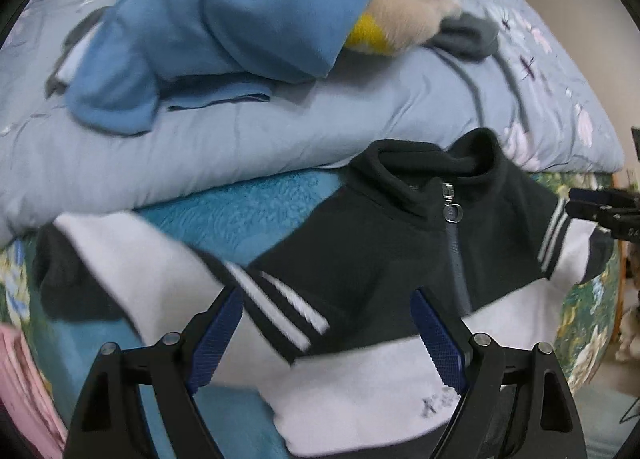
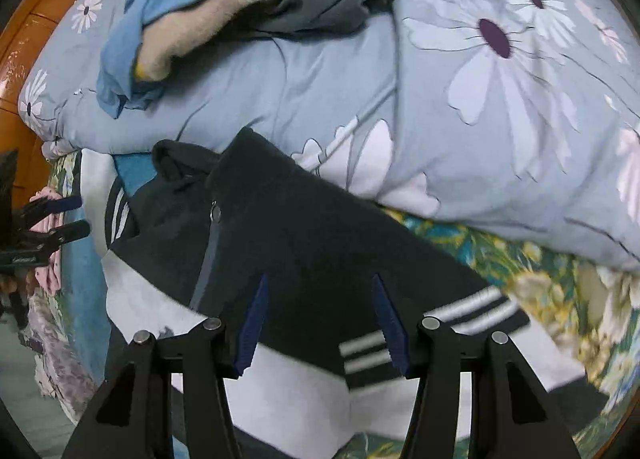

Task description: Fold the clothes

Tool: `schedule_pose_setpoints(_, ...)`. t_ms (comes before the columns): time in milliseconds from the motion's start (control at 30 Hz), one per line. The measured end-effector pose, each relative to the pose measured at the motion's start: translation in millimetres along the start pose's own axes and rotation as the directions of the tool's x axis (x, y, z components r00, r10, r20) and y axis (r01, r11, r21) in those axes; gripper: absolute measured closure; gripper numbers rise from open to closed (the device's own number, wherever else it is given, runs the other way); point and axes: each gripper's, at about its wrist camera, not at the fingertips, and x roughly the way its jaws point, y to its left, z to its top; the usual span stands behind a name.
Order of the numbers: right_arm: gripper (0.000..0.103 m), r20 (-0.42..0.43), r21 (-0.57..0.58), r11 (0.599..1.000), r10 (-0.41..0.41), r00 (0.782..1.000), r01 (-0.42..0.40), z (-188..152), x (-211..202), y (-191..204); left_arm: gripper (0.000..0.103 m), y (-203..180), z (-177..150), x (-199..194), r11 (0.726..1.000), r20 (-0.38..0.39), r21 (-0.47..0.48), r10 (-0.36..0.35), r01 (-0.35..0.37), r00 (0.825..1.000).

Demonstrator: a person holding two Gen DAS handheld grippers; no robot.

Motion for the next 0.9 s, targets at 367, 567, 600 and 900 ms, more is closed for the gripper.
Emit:
schedule_pose_setpoints(367,0.049,-0.098,-0.117,0.993,-0.033,0.995,0.022,42.8,57.4,-19.3,0.017,17.7,33.9,72.6,0.996,-0.133,0.06,-0.053,0.061,0.99)
schedule_pose_setpoints(567,0.049,-0.125,-0.135,0.991,0.006,0.992,-0.023,51.3,67.7,-17.3,0.025,19.8,33.7,85.8,0.991,-0.129,0.081,-0.098,0.109,0.987)
schedule_pose_setpoints(600,0.049,-0.13,-0.14,0.99,0.006,0.991,-0.025,50.8,68.3,-15.2,0.025,19.7,32.8,86.7,0.99,-0.128,0.089,-0.099,0.111,0.987)
schedule_pose_setpoints(900,0.08,-0.174,-0.189,0.981,0.007,0.985,-0.041,45.5,74.0,3.4,0.082,8.4,18.1,81.3,0.979,-0.138,0.145,-0.122,0.142,0.983)
